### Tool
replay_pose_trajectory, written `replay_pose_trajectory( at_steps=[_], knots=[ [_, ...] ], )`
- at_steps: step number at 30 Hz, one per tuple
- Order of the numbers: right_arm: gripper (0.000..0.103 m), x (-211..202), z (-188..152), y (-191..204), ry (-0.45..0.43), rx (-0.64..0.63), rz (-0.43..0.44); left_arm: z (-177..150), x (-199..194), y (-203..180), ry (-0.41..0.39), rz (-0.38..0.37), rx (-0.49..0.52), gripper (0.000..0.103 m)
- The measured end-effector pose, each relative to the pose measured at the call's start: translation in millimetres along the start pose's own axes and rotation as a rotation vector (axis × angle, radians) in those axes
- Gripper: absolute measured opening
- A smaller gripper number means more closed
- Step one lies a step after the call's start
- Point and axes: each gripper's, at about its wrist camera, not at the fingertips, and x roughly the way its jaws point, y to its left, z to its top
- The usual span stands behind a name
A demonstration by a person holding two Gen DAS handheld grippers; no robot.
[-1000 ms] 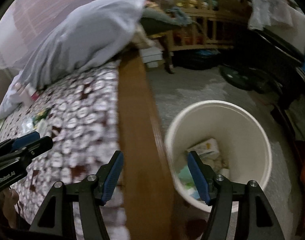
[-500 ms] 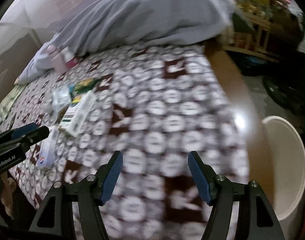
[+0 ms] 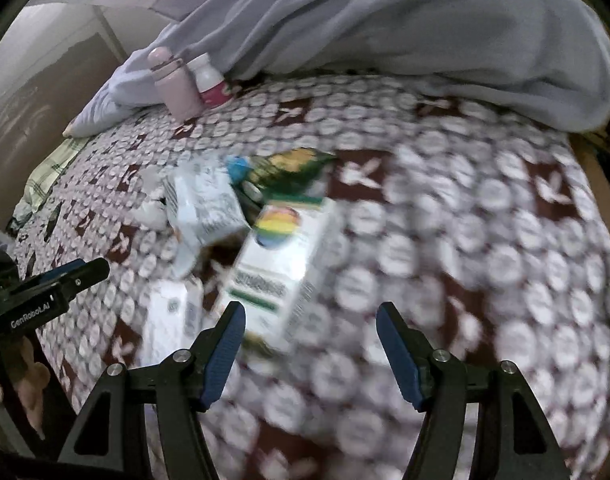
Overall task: Collect trash
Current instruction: 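Grasp the white tissue with the left tool while the right tool grasps the rainbow medicine box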
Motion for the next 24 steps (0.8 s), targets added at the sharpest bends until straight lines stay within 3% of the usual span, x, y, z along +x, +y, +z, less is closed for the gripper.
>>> replay_pose_trajectory(
  at_steps=[9,11,13,15,18,19,21,22,24],
  knots=[
    [0.067,35.9,20.9,10.9,0.07,-0.045,-0.044,42.3,36.3,16.7,0.017,-0.064,-0.114,0.053],
    [0.067,30.0,19.1,9.4,0.053,-0.104,-0.127,49.7,46.8,15.0,0.018,-0.064,-0.124,0.053],
    [0.065,25.8,19.1,5.2,0.053,-0.112,-0.156,54.5,59.5,12.4,0.03,-0.056,-0.118,0.053],
    [0.065,27.6,19.5,2.1,0.068,-0.102,-0.133,56.2,72.0,12.6,0.041,-0.028,-0.125,0.052],
    [0.065,41.7,17.3,4.5,0.087,-0.121,-0.137,54.5,85.0,17.6,0.057,-0.084,-0.154,0.052],
    [0.06,45.2,15.4,4.8,0.085,-0.126,-0.133,53.9,86.5,18.2,0.055,-0.094,-0.161,0.051],
    [0.055,45.7,12.7,5.3,0.066,-0.141,-0.135,52.8,85.7,15.7,0.047,-0.115,-0.151,0.036],
    [0.053,43.0,11.4,5.1,0.054,-0.147,-0.126,52.2,83.0,13.3,0.05,-0.13,-0.139,0.02],
    [0.051,34.7,8.8,4.6,0.044,-0.15,-0.102,50.2,72.1,7.9,0.036,-0.12,-0.115,0.014]
  ],
)
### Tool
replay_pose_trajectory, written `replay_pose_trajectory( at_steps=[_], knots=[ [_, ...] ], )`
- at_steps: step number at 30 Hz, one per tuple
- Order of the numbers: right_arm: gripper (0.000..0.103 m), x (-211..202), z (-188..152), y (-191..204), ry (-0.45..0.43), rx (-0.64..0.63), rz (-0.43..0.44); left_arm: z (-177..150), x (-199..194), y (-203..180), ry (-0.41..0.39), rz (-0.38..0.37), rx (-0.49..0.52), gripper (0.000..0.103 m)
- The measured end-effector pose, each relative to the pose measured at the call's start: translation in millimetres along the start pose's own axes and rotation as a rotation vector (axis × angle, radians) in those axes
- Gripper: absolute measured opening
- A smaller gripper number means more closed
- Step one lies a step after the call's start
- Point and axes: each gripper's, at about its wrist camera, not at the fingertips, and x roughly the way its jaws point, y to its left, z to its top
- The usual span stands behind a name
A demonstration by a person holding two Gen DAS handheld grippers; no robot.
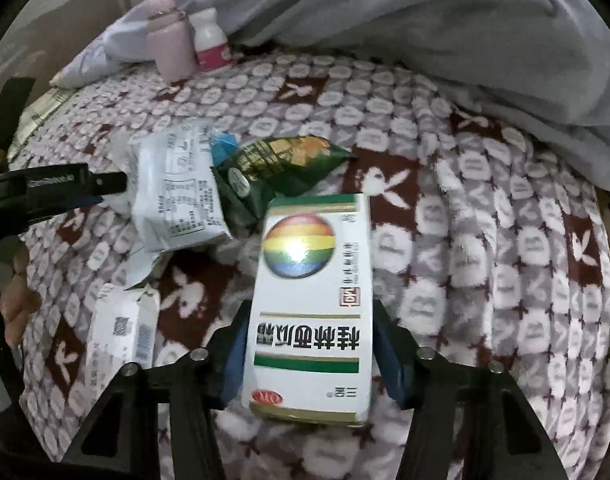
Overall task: Collect trash
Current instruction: 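Grasp the white tissue with the left tool while the right tool grasps the rainbow medicine box, then carry the white tissue and rainbow medicine box over the white bucket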
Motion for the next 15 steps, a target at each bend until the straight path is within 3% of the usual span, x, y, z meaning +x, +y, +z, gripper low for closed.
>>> replay_pose_trajectory(
  at_steps=[5,15],
  knots=[
    [0.051,-34.3,-12.4,-3.5,-0.067,-0.014,0.021,-18.4,-32.0,-9.7,-0.034,-0.031,0.049,0.011],
    [0.051,-69.6,-45.3,-13.4,-0.101,0.011,0.037,-55.6,-84.4,-20.1,-0.069,-0.068,0.094,0.01]
  ],
)
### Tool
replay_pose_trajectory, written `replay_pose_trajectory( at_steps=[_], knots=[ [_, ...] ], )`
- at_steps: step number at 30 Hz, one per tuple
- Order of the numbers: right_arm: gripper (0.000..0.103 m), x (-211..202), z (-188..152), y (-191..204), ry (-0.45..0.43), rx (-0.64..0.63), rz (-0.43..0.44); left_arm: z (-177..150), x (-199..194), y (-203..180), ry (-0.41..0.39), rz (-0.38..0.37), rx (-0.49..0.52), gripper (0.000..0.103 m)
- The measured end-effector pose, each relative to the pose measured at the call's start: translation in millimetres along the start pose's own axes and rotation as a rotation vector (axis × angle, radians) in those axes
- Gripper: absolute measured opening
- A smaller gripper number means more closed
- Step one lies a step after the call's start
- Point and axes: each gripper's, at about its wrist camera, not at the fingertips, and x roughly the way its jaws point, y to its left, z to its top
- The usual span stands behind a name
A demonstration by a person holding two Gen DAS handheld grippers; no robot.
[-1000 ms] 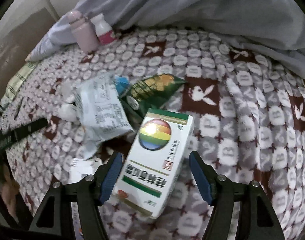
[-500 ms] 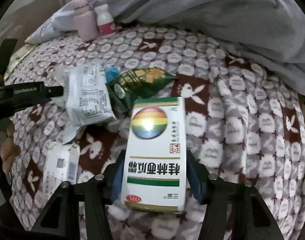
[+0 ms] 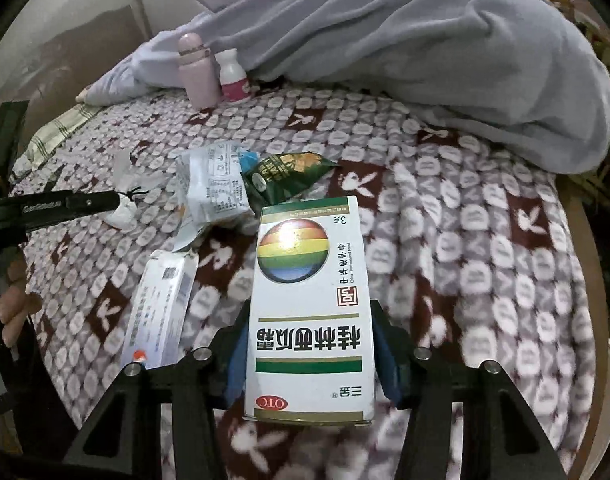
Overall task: Collect trash
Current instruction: 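Carry the white tissue and rainbow medicine box over the white bucket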
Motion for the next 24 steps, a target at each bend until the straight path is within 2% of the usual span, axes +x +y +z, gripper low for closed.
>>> replay_pose_trajectory(
  at_steps=[8,24],
  knots=[
    [0.051,-29.7,-21.8,-15.2,-0.033,0.033,-0.021,-26.2,-24.8,-59.4,-0.017,-0.061,0.121,0.01],
    [0.051,-75.1,-52.5,-72.7,-0.08,0.129,-0.098,-58.4,-20.9,-161.3,0.001,-0.125,0.274,0.01]
  ],
)
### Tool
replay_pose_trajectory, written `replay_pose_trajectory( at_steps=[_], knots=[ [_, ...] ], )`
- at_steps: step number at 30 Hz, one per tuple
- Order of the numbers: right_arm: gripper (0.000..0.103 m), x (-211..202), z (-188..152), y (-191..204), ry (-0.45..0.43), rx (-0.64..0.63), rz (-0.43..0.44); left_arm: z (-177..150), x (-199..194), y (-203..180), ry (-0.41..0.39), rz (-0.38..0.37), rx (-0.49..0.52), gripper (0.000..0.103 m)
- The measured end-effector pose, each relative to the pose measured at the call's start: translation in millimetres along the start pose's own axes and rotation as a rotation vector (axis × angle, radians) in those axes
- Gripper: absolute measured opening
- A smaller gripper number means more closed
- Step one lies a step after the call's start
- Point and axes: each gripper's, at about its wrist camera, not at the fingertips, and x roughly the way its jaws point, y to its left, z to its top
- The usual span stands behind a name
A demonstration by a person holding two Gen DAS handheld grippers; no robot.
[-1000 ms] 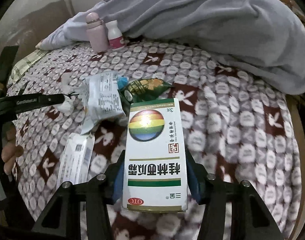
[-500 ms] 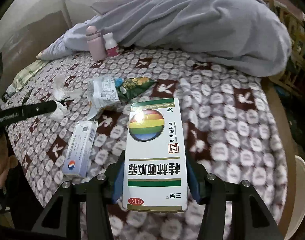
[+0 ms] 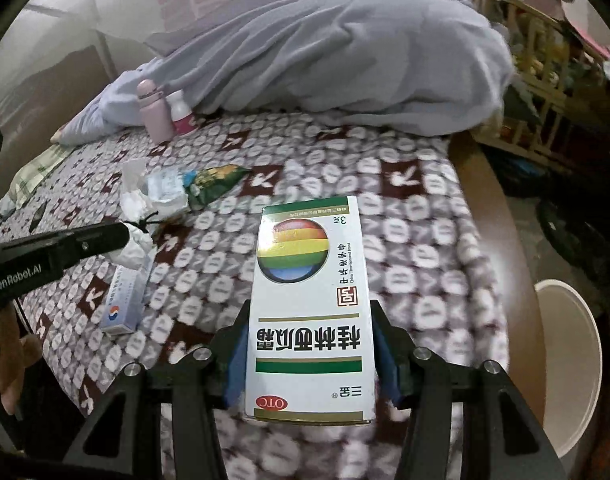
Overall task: Collect trash
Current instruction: 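Carry the white tissue and rainbow medicine box over the white bucket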
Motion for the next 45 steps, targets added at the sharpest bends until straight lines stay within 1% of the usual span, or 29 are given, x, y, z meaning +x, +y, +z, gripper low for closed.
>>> replay_pose_trajectory(
  at_steps=[11,21,35,45],
  knots=[
    [0.051,-23.5,-8.6,-47.2,-0.032,0.076,-0.055,5.2,12.5,-64.3,0.003,-0.035,0.103,0.01],
    [0.051,-43.5,-20.2,-87.9,-0.053,0.133,-0.1,7.5,21.4,-110.6,0.012,-0.062,0.176,0.01],
    [0.051,-60.4,-38.4,-140.2,-0.055,0.219,-0.153,9.8,35.4,-178.3,0.028,-0.119,0.273,0.01],
    [0.051,-72.0,-54.8,-174.3,-0.052,0.279,-0.192,7.7,44.3,-219.9,0.043,-0.158,0.331,0.01]
  ],
)
